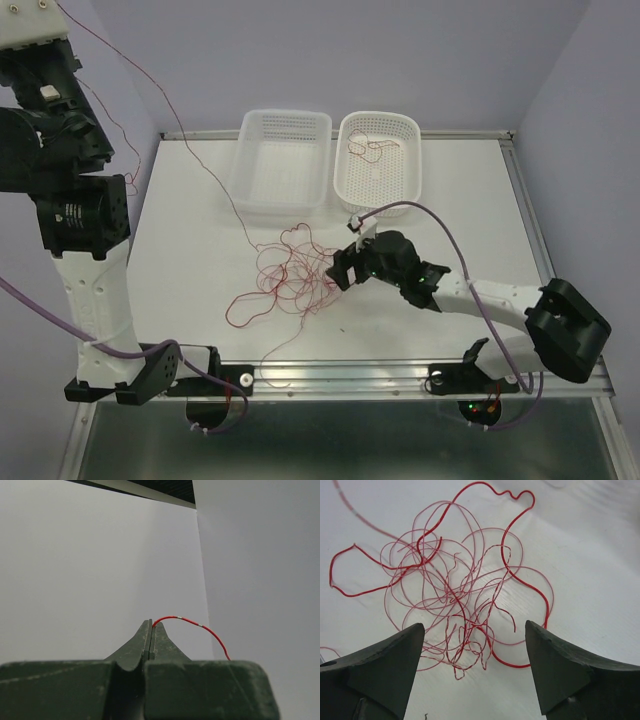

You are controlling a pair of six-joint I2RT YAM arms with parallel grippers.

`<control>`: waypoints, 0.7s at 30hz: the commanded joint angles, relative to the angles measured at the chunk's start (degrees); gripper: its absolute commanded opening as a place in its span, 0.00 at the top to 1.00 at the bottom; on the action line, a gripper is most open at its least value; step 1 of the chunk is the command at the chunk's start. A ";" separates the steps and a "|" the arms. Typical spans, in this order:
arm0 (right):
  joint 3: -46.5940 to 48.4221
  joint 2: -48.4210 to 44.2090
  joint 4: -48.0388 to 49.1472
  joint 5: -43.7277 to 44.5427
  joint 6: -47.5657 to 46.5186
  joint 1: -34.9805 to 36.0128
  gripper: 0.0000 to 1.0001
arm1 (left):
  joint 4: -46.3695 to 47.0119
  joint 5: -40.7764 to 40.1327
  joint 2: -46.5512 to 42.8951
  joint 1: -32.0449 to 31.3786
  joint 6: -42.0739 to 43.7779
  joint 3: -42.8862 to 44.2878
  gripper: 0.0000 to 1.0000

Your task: Untangle the cables

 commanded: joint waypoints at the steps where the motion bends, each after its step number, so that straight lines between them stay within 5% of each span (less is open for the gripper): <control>1: 2.03 -7.15 -2.69 1.45 -1.35 0.53 0.10 | -0.20 4.20 -2.74 0.12 -2.71 0.48 1.00; 11: 17.04 -0.43 2.68 -20.96 -7.69 0.62 0.05 | -10.23 25.98 -10.84 0.03 -14.66 -11.47 1.00; 21: 37.18 17.96 3.46 -31.42 -7.34 1.24 0.04 | -11.55 27.24 -12.42 0.12 -15.29 -10.69 1.00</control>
